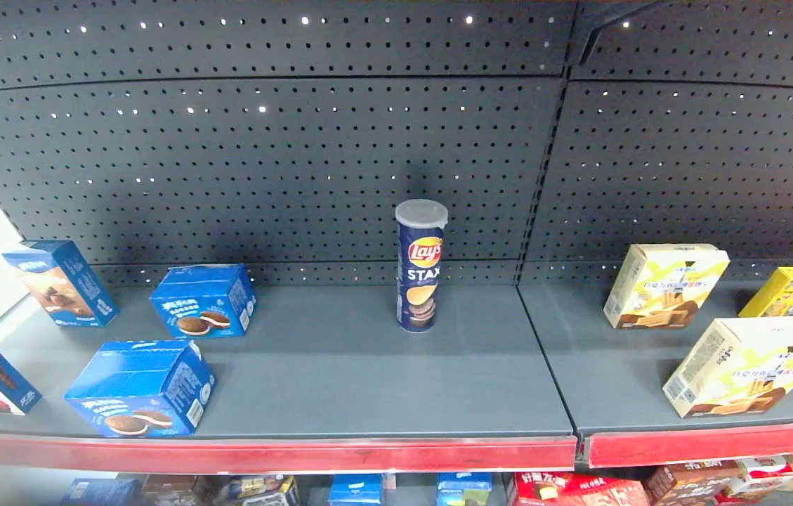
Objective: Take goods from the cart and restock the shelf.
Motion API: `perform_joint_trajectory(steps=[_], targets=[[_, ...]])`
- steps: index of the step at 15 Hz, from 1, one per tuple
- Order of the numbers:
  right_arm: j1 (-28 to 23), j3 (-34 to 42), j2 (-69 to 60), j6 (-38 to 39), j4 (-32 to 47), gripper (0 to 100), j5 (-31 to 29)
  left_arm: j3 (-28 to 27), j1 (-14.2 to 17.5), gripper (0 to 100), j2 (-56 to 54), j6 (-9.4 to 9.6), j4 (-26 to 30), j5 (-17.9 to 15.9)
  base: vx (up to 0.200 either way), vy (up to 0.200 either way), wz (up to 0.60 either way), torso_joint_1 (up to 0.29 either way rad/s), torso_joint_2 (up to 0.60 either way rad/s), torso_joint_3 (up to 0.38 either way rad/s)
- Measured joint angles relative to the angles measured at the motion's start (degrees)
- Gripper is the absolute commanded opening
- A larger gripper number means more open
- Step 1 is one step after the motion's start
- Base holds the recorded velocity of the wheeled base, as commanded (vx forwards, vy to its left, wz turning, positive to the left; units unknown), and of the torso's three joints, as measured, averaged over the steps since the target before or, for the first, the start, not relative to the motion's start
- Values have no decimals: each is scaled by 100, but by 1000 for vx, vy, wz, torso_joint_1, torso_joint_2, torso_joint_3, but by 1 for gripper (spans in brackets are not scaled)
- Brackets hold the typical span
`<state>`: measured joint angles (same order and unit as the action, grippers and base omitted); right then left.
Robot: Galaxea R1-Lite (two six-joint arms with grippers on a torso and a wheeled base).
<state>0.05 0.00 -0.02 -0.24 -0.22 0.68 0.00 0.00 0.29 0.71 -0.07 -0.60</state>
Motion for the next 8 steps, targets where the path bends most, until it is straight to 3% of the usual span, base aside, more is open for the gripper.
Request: perform_joint_trajectory(steps=[8], targets=[[-5, 0, 0, 13, 1, 100, 130, 0, 0, 100, 1, -2, 0, -2, 0, 0, -600, 3, 2, 2]])
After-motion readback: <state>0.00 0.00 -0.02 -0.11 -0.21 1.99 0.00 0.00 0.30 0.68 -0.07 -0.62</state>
